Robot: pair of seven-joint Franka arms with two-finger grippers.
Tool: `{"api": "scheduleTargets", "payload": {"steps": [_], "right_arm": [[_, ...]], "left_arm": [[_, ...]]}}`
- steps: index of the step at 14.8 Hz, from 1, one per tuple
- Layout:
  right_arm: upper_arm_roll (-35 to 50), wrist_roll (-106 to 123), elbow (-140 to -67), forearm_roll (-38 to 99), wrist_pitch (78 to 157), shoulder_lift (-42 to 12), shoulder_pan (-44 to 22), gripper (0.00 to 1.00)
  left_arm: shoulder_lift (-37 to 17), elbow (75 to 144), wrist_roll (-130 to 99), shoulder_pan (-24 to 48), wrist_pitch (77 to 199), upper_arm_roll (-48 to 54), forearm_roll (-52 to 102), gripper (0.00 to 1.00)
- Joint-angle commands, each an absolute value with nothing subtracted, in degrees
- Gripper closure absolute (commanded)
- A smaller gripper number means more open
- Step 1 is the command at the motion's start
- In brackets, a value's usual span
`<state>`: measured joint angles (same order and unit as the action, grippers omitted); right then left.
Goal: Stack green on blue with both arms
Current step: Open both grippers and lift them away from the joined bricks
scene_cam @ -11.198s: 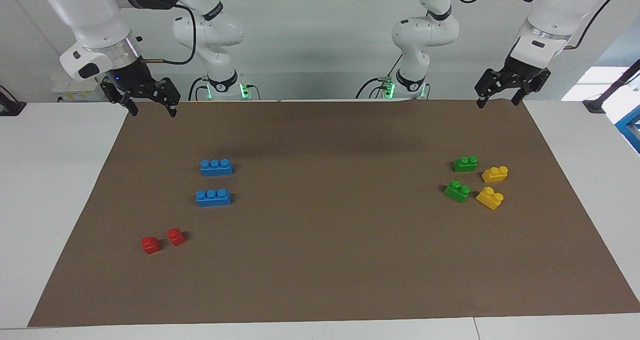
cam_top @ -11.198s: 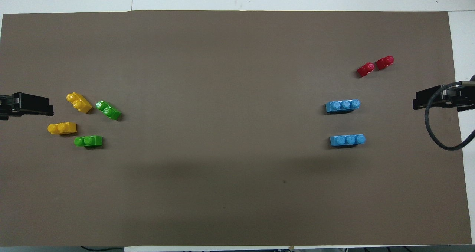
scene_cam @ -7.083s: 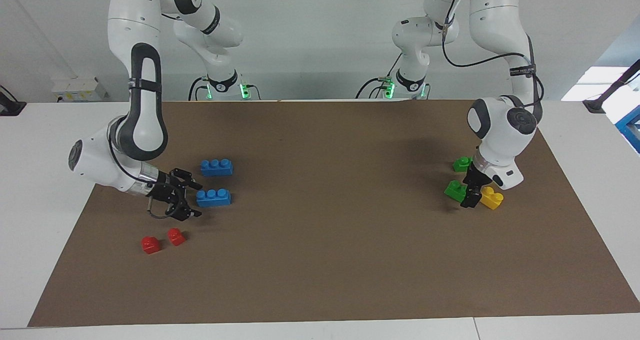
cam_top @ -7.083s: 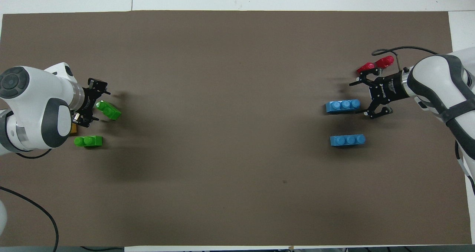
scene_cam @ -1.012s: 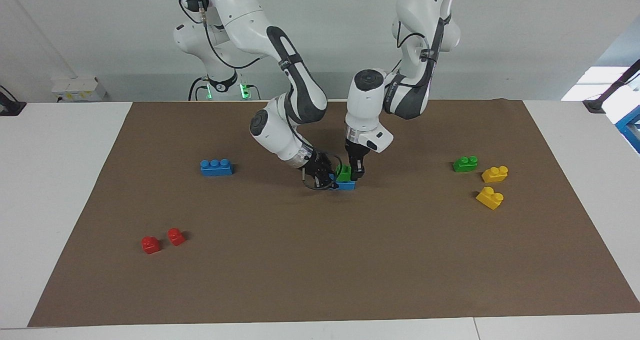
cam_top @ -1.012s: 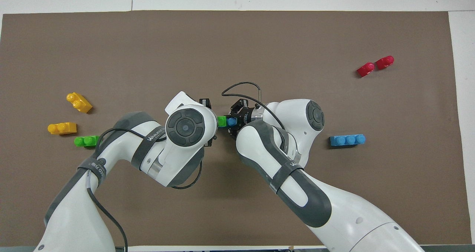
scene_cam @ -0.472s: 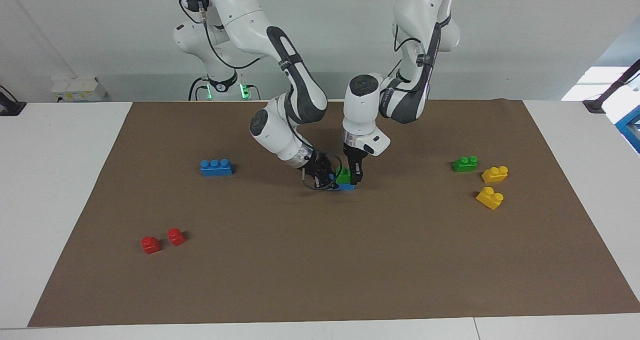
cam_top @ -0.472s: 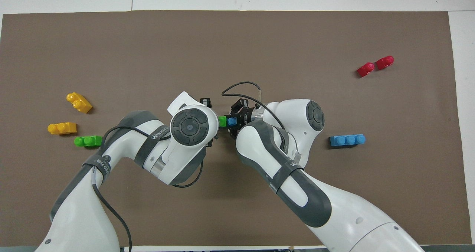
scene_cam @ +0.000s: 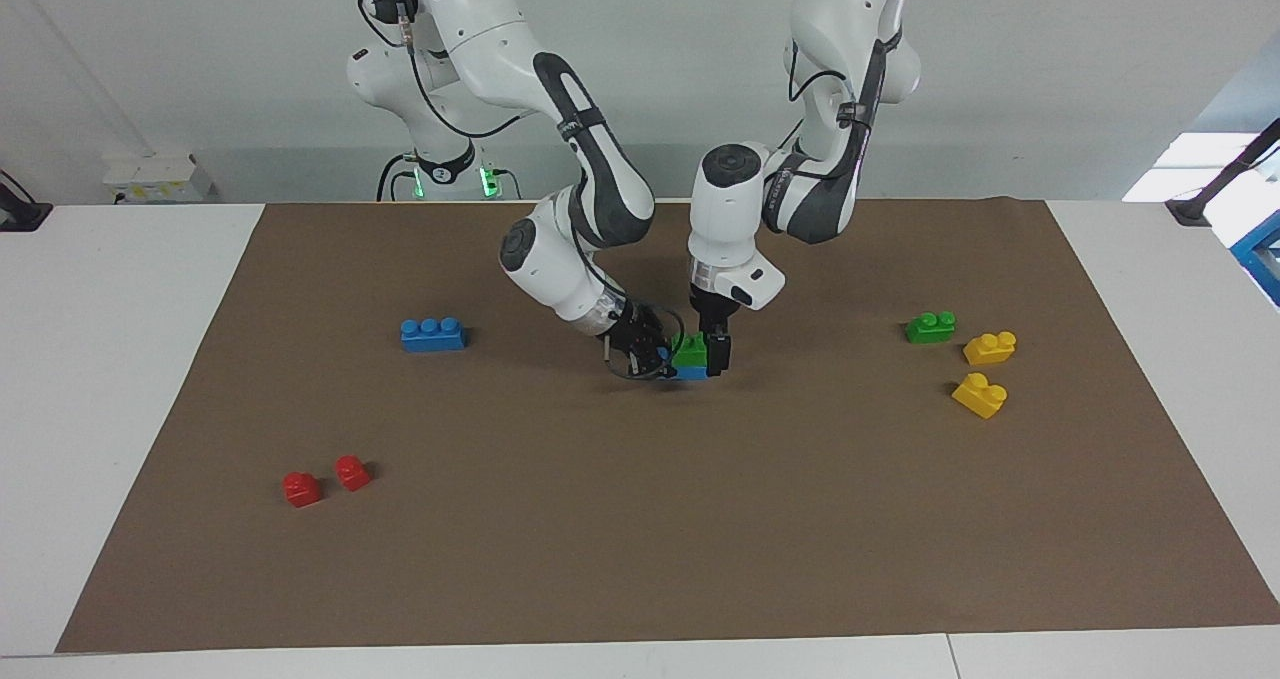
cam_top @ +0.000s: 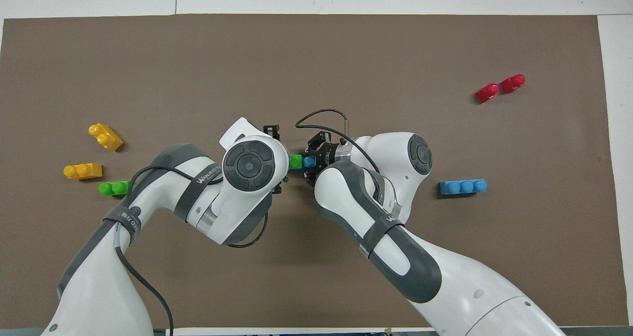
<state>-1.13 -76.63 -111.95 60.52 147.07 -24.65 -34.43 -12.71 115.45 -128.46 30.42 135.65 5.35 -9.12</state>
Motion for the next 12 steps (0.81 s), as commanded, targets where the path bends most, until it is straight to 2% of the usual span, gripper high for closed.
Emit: {"api": "scheduleTargets", "payload": {"steps": [1, 8, 12], "right_arm": [[-1.2, -75.0, -112.1, 62.7, 148.4, -25.1, -35.0, 0.17], [-1.3, -75.1, -111.4, 62.4, 147.5, -24.8, -33.9, 0.14], [-1.8, -75.1, -110.5, 58.6, 139.2, -20.5, -28.1, 0.09]], "left_arm": [[-10.6, 115.6, -127.9, 30.5, 133.2, 4.9, -10.3, 0.00], [-9.5, 114.3, -126.1, 29.1, 130.3, 4.6, -10.3, 0.00], [-5.9, 113.9, -118.9, 27.3, 125.9, 4.6, -9.8, 0.00]]}}
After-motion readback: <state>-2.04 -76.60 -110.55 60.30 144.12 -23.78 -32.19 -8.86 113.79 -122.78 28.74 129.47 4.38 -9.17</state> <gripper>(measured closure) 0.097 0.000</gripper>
